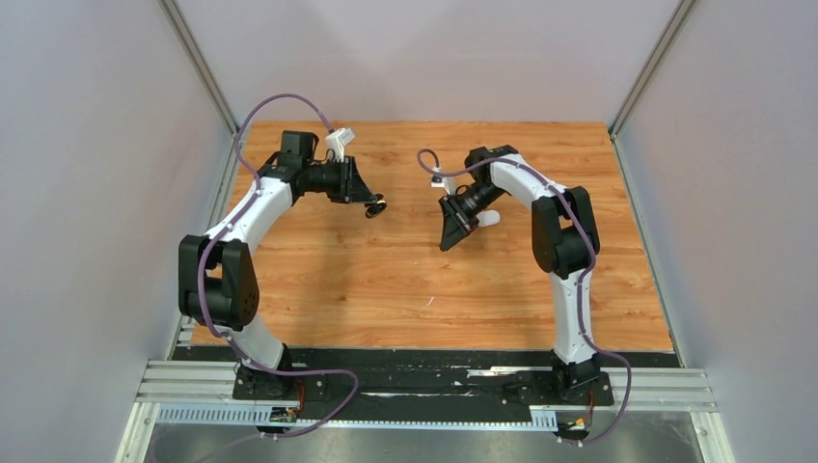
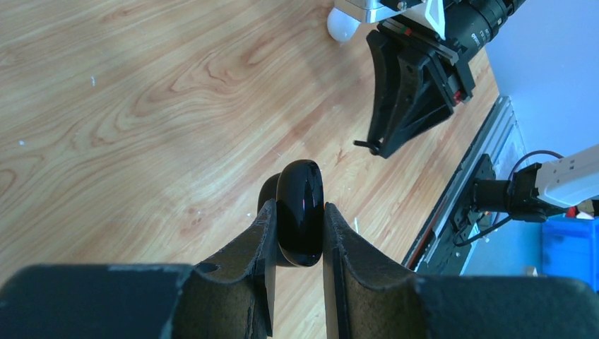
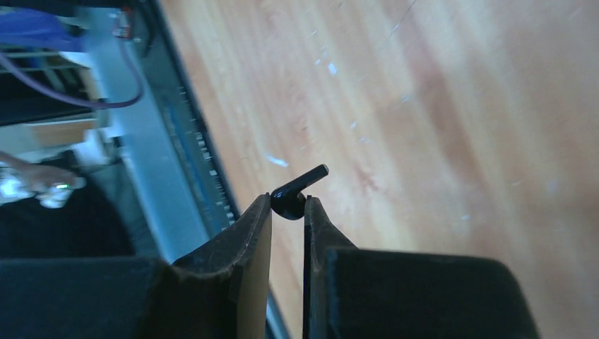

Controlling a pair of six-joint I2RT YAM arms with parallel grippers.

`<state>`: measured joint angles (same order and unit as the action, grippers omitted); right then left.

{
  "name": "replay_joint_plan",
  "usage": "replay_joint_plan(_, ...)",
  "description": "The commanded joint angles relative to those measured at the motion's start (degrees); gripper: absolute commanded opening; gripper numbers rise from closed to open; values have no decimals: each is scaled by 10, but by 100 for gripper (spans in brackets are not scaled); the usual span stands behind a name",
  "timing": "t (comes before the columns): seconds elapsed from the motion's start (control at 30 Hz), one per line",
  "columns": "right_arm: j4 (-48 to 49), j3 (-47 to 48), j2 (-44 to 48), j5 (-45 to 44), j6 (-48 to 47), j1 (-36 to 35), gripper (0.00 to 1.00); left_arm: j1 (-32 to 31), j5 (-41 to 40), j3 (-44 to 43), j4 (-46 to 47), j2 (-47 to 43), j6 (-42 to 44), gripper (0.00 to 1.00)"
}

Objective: Insert the wireless bluetooth earbuds into the charging case
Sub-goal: Pick up the earbud from the center of the board.

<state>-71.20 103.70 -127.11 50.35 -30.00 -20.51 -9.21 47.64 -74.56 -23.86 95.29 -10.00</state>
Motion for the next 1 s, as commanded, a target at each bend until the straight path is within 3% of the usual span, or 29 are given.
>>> replay_joint_plan(0.0,-80,-31,-26,107,33,24,1,3,16,16,-5,-21,-3,0)
replay_joint_plan(0.2,-86,-8,-96,83,65,30,1,3,18,18,-24,-29,2,0)
replay_joint_plan(0.37,-84,35,-144,13,78,33,6,3,15,24,-24,-36,2,0)
replay_joint_plan(0.43,-80,59,-155,-8,77,39,16,3,14,24,-23,-39,5,0)
replay_joint_plan(0.6,-83,140,-177,-89,71,44,31,3,13,18,-29,-41,15,0)
replay_joint_plan(0.73,-87,183,-175,-130,60,46,34,3,12,13,-26,-37,20,0)
replay_joint_plan(0.97,-87,200,-129,-100,52,44,36,3,15,1,-15,-24,18,0)
